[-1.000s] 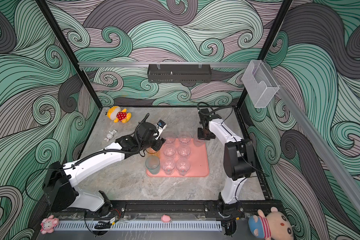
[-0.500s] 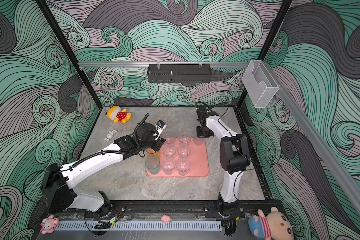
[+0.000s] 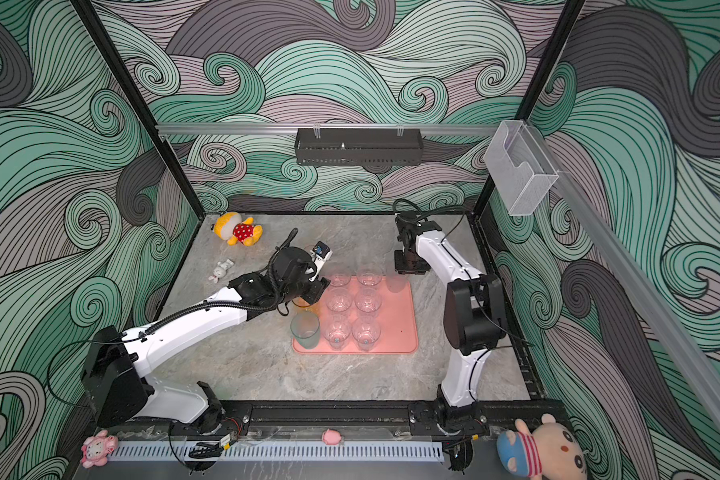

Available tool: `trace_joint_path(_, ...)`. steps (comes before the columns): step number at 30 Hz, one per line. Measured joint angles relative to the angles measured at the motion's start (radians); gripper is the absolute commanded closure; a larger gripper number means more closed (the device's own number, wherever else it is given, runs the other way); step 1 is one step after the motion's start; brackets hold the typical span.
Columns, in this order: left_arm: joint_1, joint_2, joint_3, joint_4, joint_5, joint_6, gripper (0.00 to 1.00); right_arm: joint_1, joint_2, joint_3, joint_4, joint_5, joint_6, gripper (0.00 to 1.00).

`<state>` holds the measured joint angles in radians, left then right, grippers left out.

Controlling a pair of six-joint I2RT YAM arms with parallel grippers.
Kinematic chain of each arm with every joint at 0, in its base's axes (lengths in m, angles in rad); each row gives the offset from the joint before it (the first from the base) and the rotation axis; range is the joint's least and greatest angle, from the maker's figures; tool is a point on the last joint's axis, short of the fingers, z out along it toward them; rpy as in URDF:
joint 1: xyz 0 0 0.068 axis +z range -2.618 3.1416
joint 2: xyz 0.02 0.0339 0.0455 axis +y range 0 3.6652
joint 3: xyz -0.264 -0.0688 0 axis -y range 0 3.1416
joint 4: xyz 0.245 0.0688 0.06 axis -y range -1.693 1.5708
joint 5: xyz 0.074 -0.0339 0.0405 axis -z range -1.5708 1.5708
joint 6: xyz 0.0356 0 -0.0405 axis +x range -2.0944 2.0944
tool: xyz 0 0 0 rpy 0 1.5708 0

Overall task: Place the glasses into the tray
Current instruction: 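Set the frosted glass on the tray's far corner and open the right gripper, then grasp the second frosted glass with the right gripper while the left nears the pink glass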

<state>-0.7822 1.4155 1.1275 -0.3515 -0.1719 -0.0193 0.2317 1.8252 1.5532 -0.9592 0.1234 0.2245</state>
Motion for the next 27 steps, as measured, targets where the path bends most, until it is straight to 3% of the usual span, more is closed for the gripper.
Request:
trace_joint_path(7,0.000,0.000,0.000,0.000,-0.041,0.000,0.42,-0.032,-0.119,0.069,0.028,-0.008,0.069,0.60)
trace_joint_path(13,0.016,-0.052,-0.025,0.000,-0.169,0.034,0.40,-0.160,-0.119,0.066,0.126,-0.051,0.187,0.59)
trace_joint_path(21,0.253,-0.217,-0.110,0.045,-0.210,-0.016,0.39,-0.267,0.083,0.146,0.209,-0.075,0.312,0.51)
trace_joint_path(27,0.350,-0.176,-0.148,0.060,-0.218,-0.128,0.33,-0.301,0.228,0.209,0.224,-0.090,0.370,0.50)
